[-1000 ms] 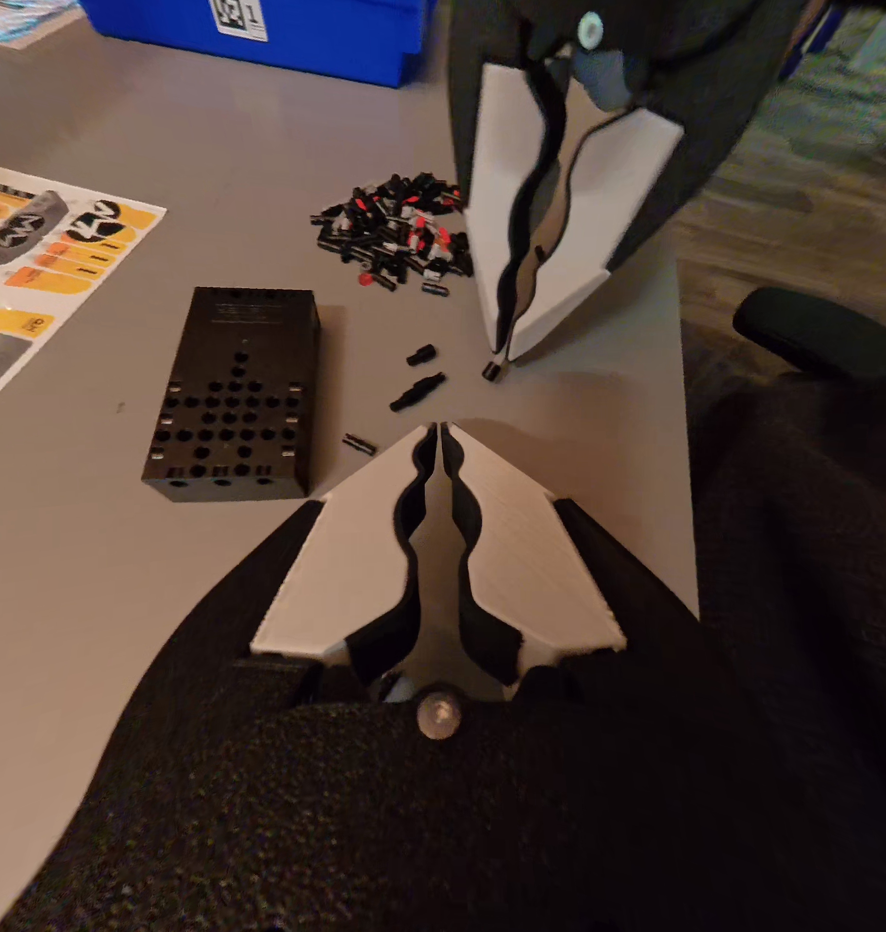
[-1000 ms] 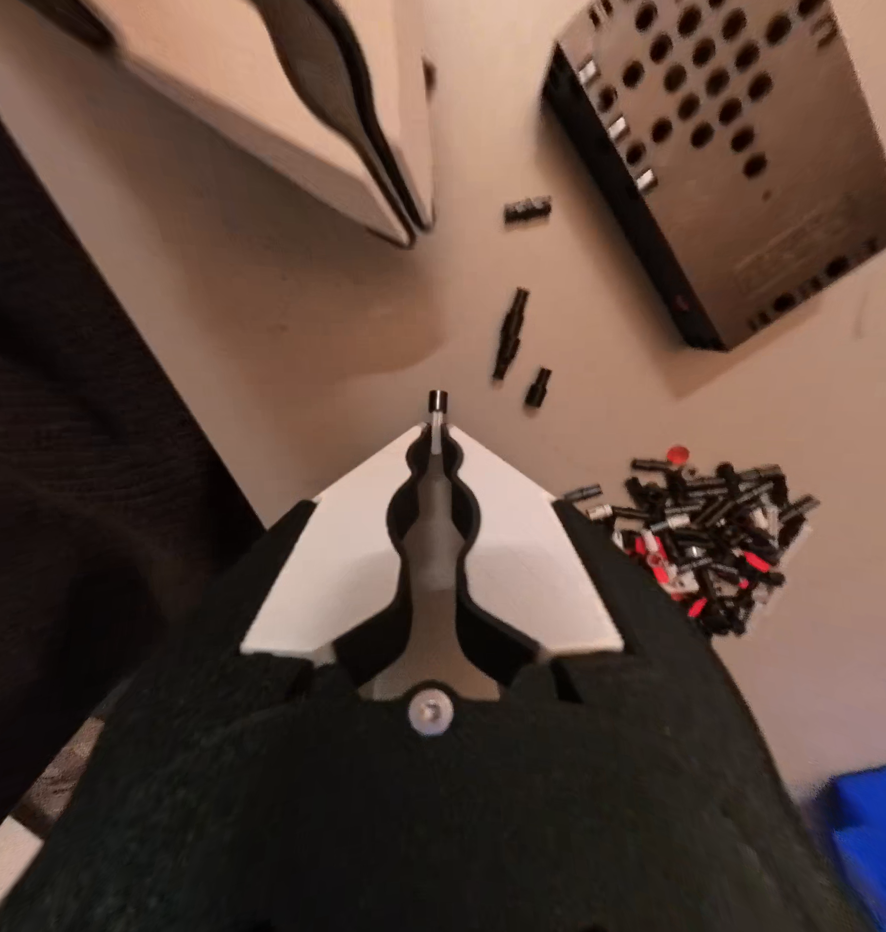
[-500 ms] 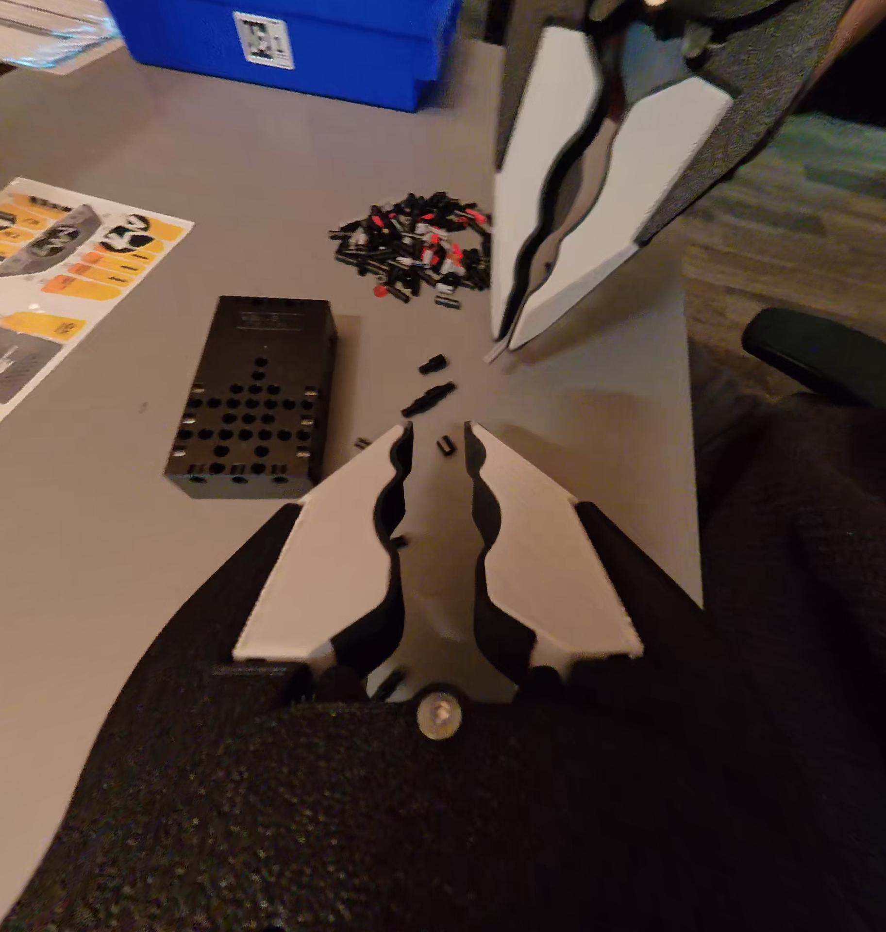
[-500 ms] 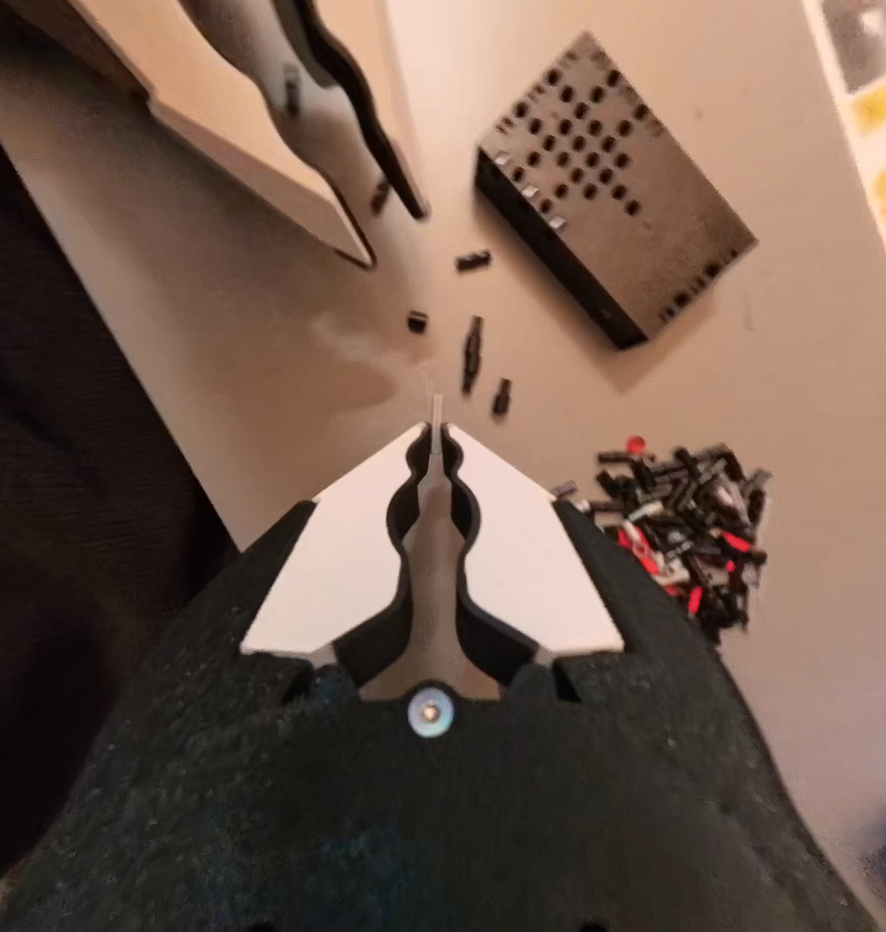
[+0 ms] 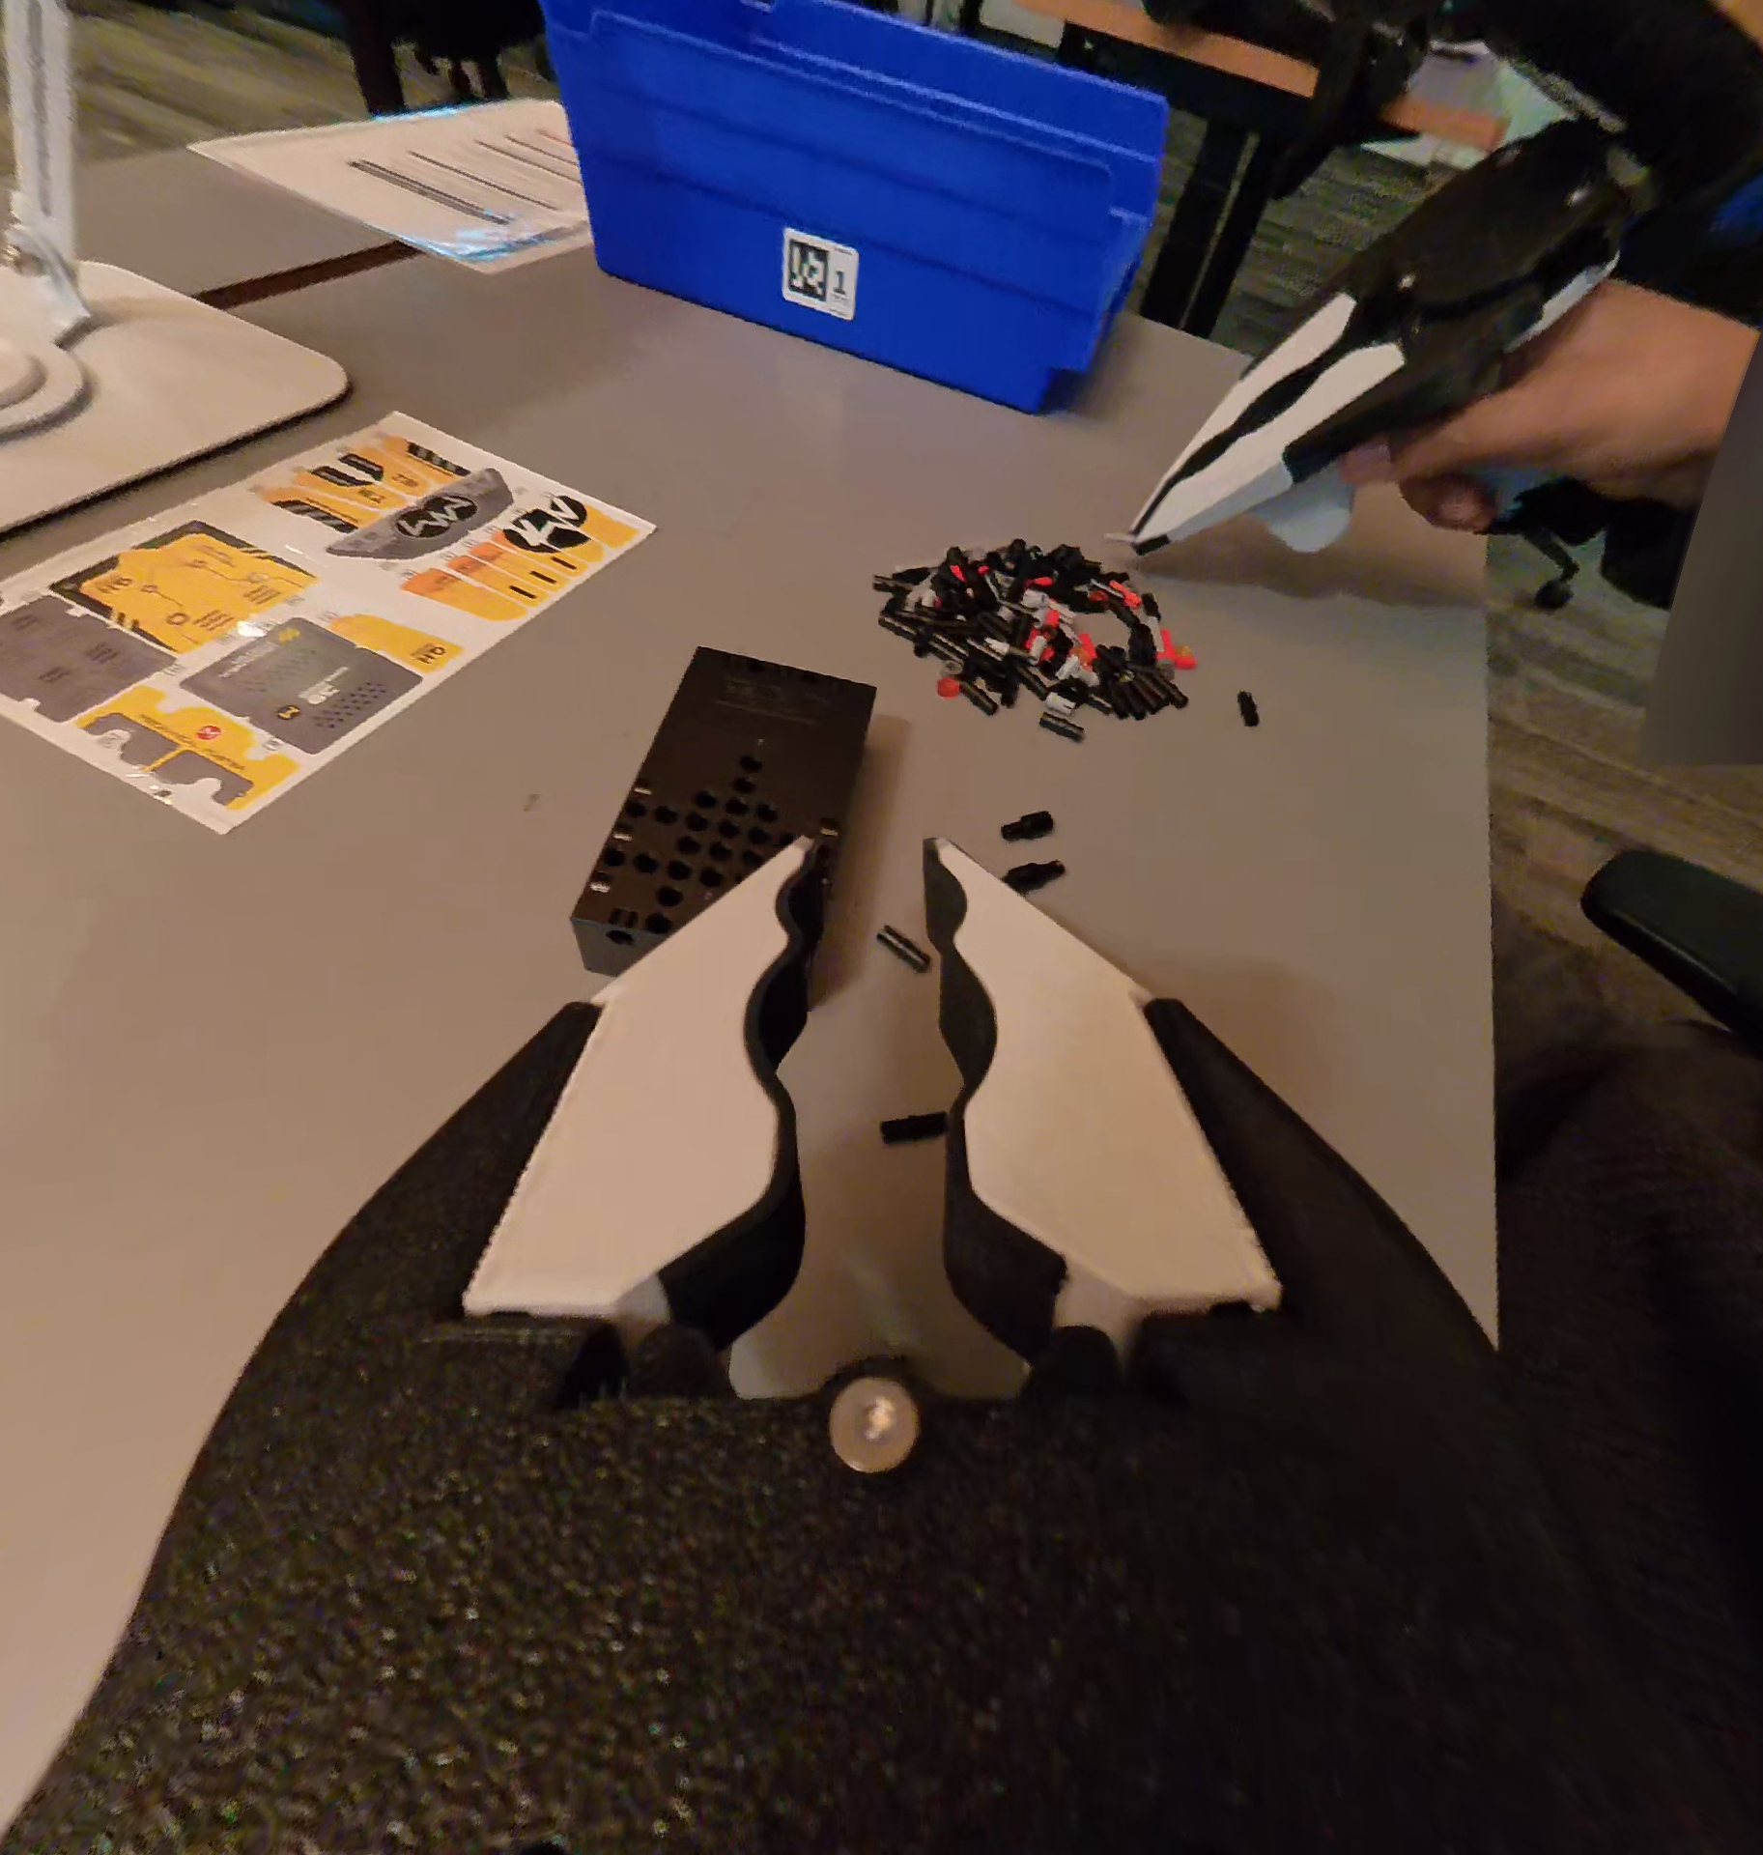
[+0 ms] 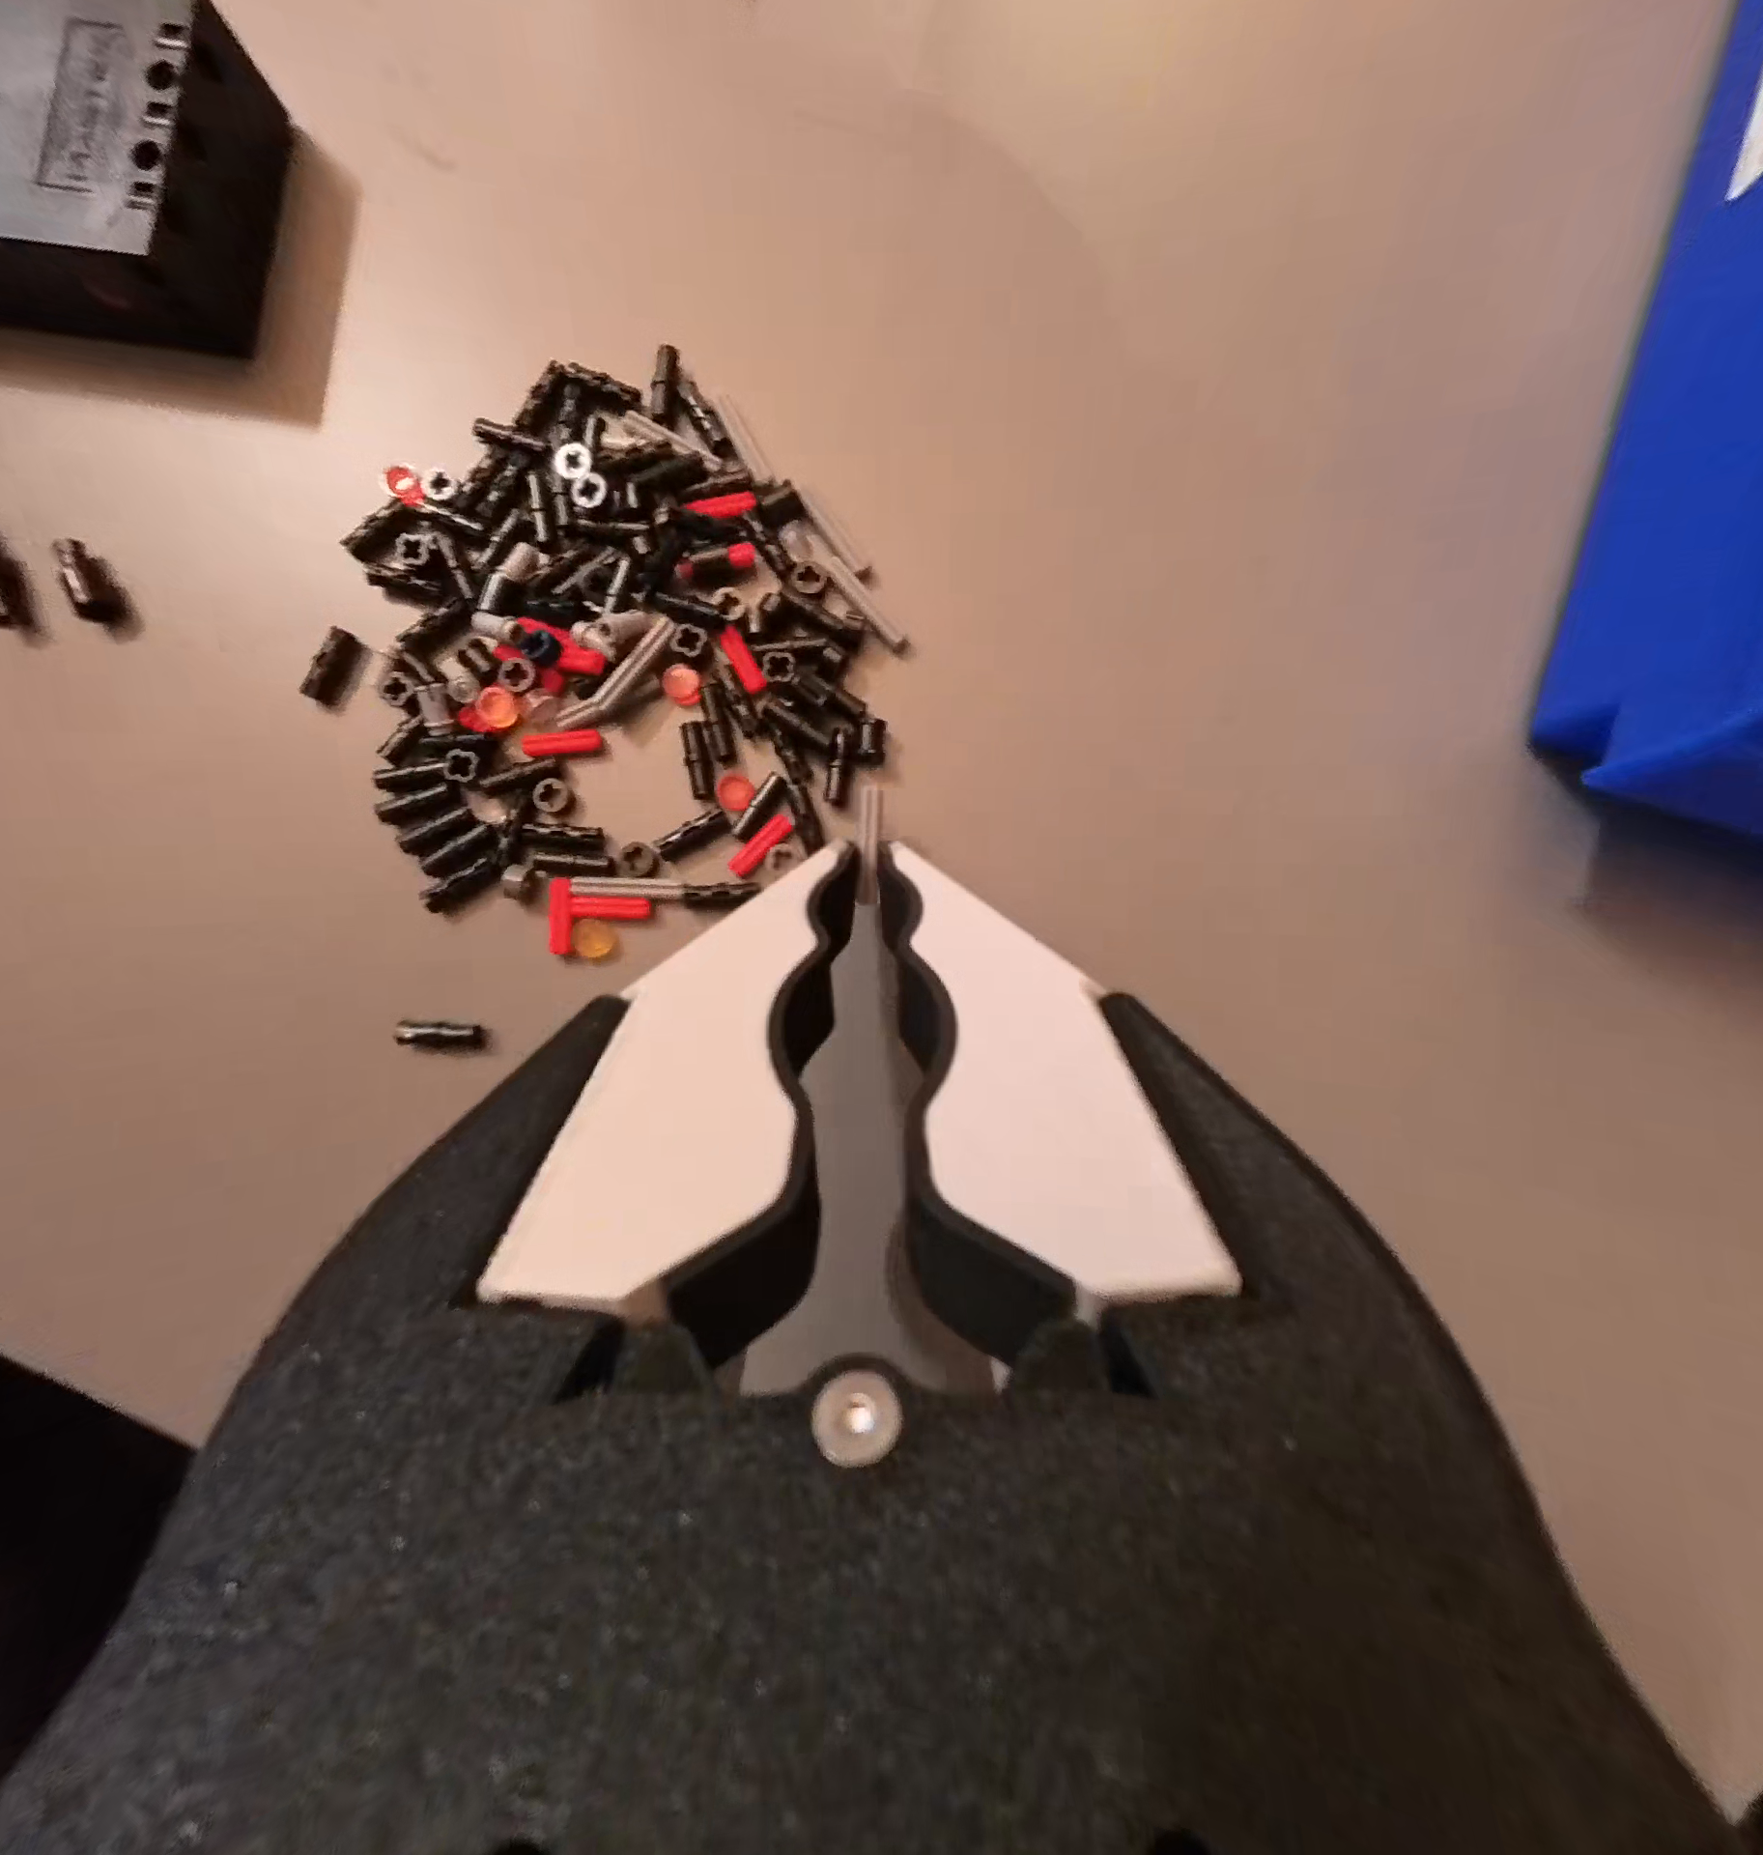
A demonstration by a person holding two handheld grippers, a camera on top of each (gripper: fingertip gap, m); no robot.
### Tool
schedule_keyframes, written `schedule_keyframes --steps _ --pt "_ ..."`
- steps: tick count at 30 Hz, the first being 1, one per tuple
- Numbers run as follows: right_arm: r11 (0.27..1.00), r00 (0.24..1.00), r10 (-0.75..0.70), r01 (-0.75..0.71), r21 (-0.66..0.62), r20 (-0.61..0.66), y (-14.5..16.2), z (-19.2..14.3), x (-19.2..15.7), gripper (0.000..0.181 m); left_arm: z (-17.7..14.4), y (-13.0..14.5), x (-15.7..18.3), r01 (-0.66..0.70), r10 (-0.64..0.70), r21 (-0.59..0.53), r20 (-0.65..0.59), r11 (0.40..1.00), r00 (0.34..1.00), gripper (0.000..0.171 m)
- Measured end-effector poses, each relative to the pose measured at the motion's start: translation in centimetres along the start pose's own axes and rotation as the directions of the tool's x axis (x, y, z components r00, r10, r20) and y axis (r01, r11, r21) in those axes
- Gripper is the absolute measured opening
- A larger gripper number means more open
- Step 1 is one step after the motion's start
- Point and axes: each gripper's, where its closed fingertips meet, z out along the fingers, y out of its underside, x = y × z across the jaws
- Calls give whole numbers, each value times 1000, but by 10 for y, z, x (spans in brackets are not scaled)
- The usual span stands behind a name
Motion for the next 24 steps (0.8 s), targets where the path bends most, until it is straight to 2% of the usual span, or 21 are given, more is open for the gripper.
schedule_keyframes --steps 5,17,21,24 --pt "1000 1000 7 -7 -6 18 2 10 2 4 -2 -5 -5 25 -25 33 3 999 1000 19" --pt "999 999 37 -38 24 18 5 6 6 11 3 0 -6 59 -59 -3 -20 998 998 19" --pt "996 999 47 -48 81 10 -4 -4 6 13 4 2 -6 65 -65 -14 -26 998 998 19" --pt "982 998 58 -62 177 26 -18 -14 3 15 5 2 -6 67 -67 -18 -28 998 997 19"
